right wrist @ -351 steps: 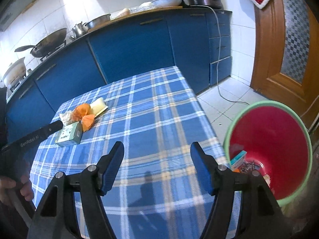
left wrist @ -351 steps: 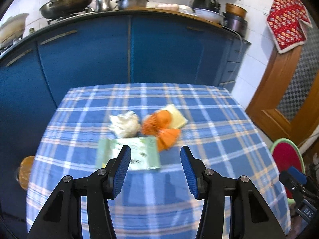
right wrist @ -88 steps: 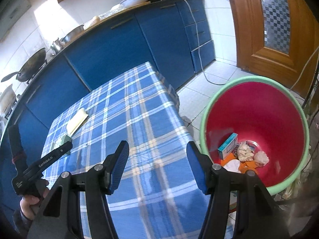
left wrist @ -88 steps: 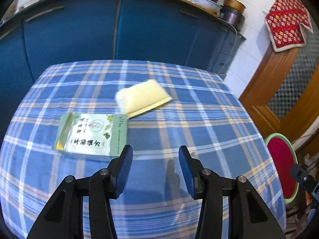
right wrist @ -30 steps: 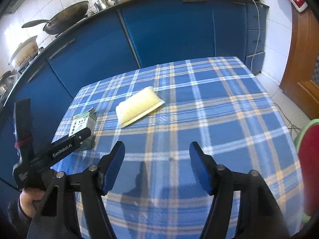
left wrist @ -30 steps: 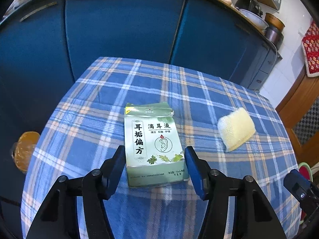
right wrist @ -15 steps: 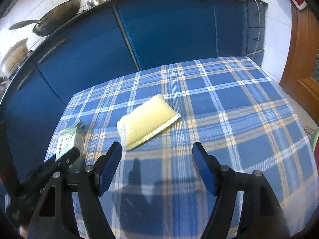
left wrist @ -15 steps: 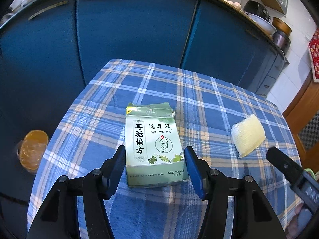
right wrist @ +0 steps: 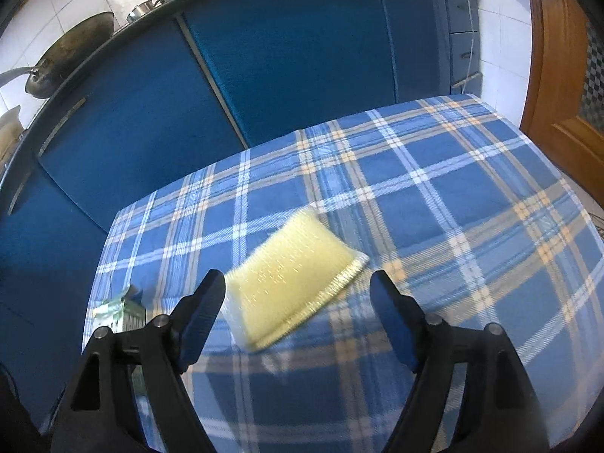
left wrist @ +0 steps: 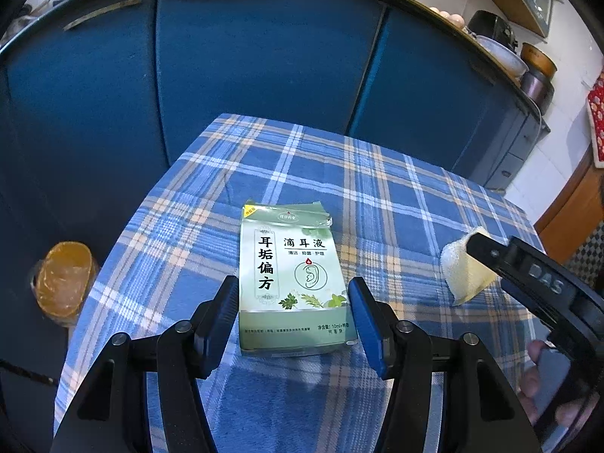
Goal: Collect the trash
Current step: 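Grasp the green medicine box with the left tool while the right tool grasps the yellow sponge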
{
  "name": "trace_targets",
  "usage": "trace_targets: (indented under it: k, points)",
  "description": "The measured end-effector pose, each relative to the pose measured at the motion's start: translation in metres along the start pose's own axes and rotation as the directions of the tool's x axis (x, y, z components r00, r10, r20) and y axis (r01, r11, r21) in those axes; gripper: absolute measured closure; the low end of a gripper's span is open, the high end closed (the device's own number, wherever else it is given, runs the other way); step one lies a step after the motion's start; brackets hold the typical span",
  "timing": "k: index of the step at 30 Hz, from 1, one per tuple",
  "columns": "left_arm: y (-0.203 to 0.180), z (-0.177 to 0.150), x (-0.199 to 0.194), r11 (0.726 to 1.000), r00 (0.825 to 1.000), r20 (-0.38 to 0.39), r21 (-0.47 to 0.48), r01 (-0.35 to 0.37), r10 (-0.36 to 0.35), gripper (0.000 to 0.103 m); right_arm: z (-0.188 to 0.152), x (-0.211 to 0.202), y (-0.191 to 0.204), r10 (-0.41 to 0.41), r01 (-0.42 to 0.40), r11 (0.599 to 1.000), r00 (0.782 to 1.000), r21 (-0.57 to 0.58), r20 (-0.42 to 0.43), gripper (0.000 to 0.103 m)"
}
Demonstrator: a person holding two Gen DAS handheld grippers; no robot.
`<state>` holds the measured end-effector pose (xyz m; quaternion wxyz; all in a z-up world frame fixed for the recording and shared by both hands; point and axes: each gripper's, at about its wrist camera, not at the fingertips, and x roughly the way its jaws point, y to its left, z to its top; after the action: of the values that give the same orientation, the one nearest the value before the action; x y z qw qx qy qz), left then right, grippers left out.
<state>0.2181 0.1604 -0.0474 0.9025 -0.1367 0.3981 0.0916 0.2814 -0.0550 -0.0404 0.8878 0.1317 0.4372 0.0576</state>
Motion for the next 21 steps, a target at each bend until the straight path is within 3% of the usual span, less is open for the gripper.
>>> trace_targets:
  k: [6,8,10,14,21]
  points:
    - [0.001,0.000,0.000,1.000,1.000,0.000,-0.006,0.002,-0.002,0.043,-0.003,0.015,0.017,-0.015,0.015,0.997,1.000,-0.081,-0.007,0.027]
    - [0.001,0.000,0.000,1.000,1.000,0.000,-0.005,0.004,-0.004,0.043,-0.006,0.014,0.020,-0.007,0.006,0.993,1.000,-0.115,-0.006,0.048]
    - [0.000,0.000,-0.001,1.000,1.000,0.002,-0.002,0.007,-0.007,0.043,-0.008,0.013,0.020,0.007,-0.010,0.991,1.000,-0.130,-0.019,0.062]
    - [-0.002,-0.002,-0.004,1.000,1.000,0.005,0.006,0.010,-0.010,0.043,-0.014,0.008,0.019,0.033,-0.039,0.988,0.999,-0.149,-0.041,0.076]
    - [-0.009,-0.006,-0.009,1.000,1.000,0.009,0.018,0.018,-0.018,0.043,-0.026,-0.008,0.017,0.047,-0.057,0.978,0.998,-0.201,-0.052,0.080]
